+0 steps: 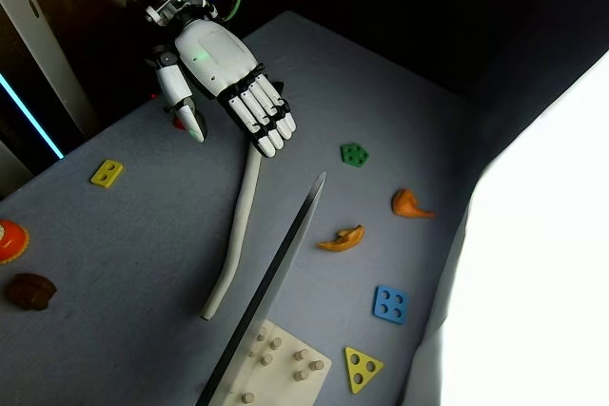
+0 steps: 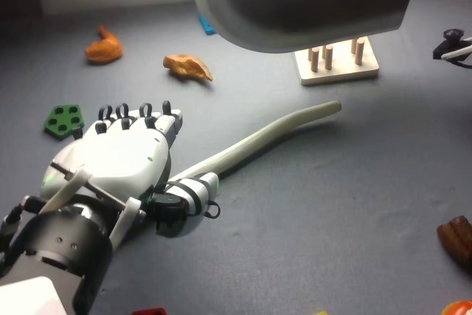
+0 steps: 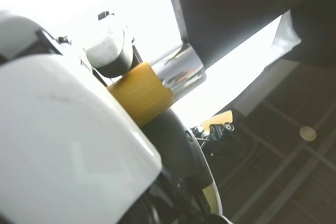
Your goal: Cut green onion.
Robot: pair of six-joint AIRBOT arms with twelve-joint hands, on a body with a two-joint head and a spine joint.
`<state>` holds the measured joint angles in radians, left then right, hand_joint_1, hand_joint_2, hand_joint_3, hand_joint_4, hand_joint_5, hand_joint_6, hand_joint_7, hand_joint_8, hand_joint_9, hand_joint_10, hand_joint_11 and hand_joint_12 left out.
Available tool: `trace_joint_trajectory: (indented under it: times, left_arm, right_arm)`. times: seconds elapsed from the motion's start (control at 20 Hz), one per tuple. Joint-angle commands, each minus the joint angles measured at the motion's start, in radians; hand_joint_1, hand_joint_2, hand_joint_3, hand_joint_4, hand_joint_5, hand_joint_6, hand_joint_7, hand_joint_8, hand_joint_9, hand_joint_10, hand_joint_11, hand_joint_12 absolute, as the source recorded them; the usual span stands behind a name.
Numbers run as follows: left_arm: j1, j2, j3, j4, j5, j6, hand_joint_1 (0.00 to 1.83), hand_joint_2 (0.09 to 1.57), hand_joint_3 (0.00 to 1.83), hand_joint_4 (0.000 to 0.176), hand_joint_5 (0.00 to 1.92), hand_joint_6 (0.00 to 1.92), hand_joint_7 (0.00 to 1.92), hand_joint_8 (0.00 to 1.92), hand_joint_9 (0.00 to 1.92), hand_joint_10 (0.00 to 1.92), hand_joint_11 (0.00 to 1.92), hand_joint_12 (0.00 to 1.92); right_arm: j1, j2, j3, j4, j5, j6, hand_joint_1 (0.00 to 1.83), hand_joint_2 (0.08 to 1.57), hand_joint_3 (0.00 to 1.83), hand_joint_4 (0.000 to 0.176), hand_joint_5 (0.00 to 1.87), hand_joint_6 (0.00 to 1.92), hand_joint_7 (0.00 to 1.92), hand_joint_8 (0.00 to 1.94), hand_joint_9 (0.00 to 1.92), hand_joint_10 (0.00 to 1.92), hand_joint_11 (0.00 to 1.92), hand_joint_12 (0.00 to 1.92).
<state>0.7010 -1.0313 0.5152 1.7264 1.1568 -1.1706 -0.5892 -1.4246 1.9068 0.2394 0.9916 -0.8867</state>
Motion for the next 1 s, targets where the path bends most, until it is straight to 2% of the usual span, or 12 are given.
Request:
trace_joint_trajectory:
  times: [0.0, 0.1, 0.3, 0.35, 0.4, 0.45, 0.6, 0.7, 0.75, 0.8, 0.85, 0.95]
  left_arm:
    - [-0.014, 0.009, 0.005, 0.088, 0.010, 0.011, 0.25, 1.39, 0.00, 0.000, 0.12, 0.01, 0.15, 0.01, 0.07, 0.01, 0.00, 0.15]
    - [-0.030, 0.022, 0.012, 0.092, -0.044, 0.052, 0.24, 1.39, 0.00, 0.004, 0.12, 0.01, 0.15, 0.00, 0.08, 0.01, 0.00, 0.23]
    - [-0.076, 0.042, 0.041, 0.092, -0.188, 0.139, 0.22, 1.40, 0.00, 0.001, 0.06, 0.00, 0.11, 0.00, 0.06, 0.00, 0.00, 0.15]
    - [-0.087, 0.047, 0.050, 0.092, -0.223, 0.149, 0.20, 1.41, 0.00, 0.014, 0.01, 0.00, 0.09, 0.00, 0.05, 0.00, 0.00, 0.08]
    - [-0.095, 0.052, 0.057, 0.092, -0.248, 0.156, 0.19, 1.41, 0.00, 0.017, 0.00, 0.00, 0.08, 0.00, 0.04, 0.00, 0.00, 0.07]
    - [-0.105, 0.060, 0.066, 0.091, -0.285, 0.176, 0.20, 1.40, 0.00, 0.000, 0.09, 0.01, 0.13, 0.00, 0.09, 0.01, 0.00, 0.22]
    - [-0.135, 0.081, 0.084, 0.055, -0.370, 0.250, 0.21, 1.40, 0.00, 0.000, 0.09, 0.00, 0.17, 0.01, 0.12, 0.01, 0.00, 0.16]
    - [-0.140, 0.096, 0.092, 0.055, -0.397, 0.251, 0.22, 1.39, 0.00, 0.000, 0.10, 0.01, 0.20, 0.01, 0.16, 0.02, 0.00, 0.24]
    - [-0.141, 0.106, 0.096, 0.055, -0.418, 0.255, 0.18, 1.40, 0.00, 0.000, 0.08, 0.00, 0.20, 0.00, 0.16, 0.01, 0.00, 0.22]
    - [-0.142, 0.111, 0.099, 0.053, -0.433, 0.262, 0.15, 1.41, 0.00, 0.000, 0.08, 0.00, 0.14, 0.00, 0.08, 0.00, 0.00, 0.10]
    - [-0.149, 0.117, 0.103, 0.028, -0.453, 0.298, 0.15, 1.41, 0.00, 0.000, 0.09, 0.00, 0.13, 0.00, 0.06, 0.00, 0.00, 0.06]
    - [-0.163, 0.123, 0.114, 0.009, -0.491, 0.340, 0.22, 1.40, 0.00, 0.000, 0.12, 0.01, 0.12, 0.00, 0.05, 0.00, 0.00, 0.09]
  right_arm:
    - [0.009, 0.006, 0.014, 0.029, 0.136, 0.012, 1.65, 0.84, 0.64, 0.176, 1.32, 1.92, 1.54, 1.94, 1.63, 1.92, 1.68, 1.92]
    - [0.006, -0.008, 0.033, 0.029, 0.134, 0.012, 1.64, 0.84, 0.64, 0.176, 1.32, 1.92, 1.53, 1.94, 1.63, 1.92, 1.67, 1.92]
    - [0.004, -0.027, 0.064, 0.029, 0.132, 0.019, 1.66, 0.82, 0.74, 0.176, 1.34, 1.92, 1.57, 1.94, 1.66, 1.92, 1.70, 1.92]
    - [0.005, -0.032, 0.072, 0.029, 0.132, 0.023, 1.67, 0.80, 0.74, 0.176, 1.35, 1.92, 1.56, 1.94, 1.64, 1.92, 1.67, 1.92]
    - [0.005, -0.036, 0.080, 0.029, 0.132, 0.023, 1.68, 0.80, 0.74, 0.176, 1.35, 1.92, 1.56, 1.94, 1.63, 1.92, 1.67, 1.92]
    - [0.005, -0.045, 0.093, 0.029, 0.131, 0.023, 1.65, 0.81, 0.69, 0.176, 1.33, 1.92, 1.52, 1.94, 1.60, 1.92, 1.65, 1.92]
    - [0.005, -0.053, 0.108, 0.029, 0.119, 0.035, 1.64, 0.84, 0.66, 0.176, 1.35, 1.92, 1.52, 1.94, 1.61, 1.92, 1.66, 1.92]
    - [0.003, -0.054, 0.108, 0.029, 0.118, 0.037, 1.64, 0.84, 0.65, 0.176, 1.33, 1.92, 1.51, 1.94, 1.60, 1.92, 1.64, 1.92]
    - [0.003, -0.055, 0.108, 0.029, 0.118, 0.037, 1.64, 0.84, 0.64, 0.176, 1.33, 1.92, 1.50, 1.94, 1.60, 1.92, 1.63, 1.92]
    - [0.002, -0.056, 0.108, 0.029, 0.117, 0.037, 1.64, 0.84, 0.64, 0.176, 1.33, 1.92, 1.49, 1.94, 1.59, 1.92, 1.63, 1.92]
    - [0.001, -0.056, 0.108, 0.029, 0.115, 0.037, 1.64, 0.84, 0.64, 0.176, 1.33, 1.92, 1.49, 1.94, 1.59, 1.92, 1.63, 1.92]
    - [-0.002, -0.056, 0.108, 0.029, 0.114, 0.037, 1.64, 0.85, 0.65, 0.176, 1.30, 1.92, 1.51, 1.94, 1.60, 1.92, 1.63, 1.92]
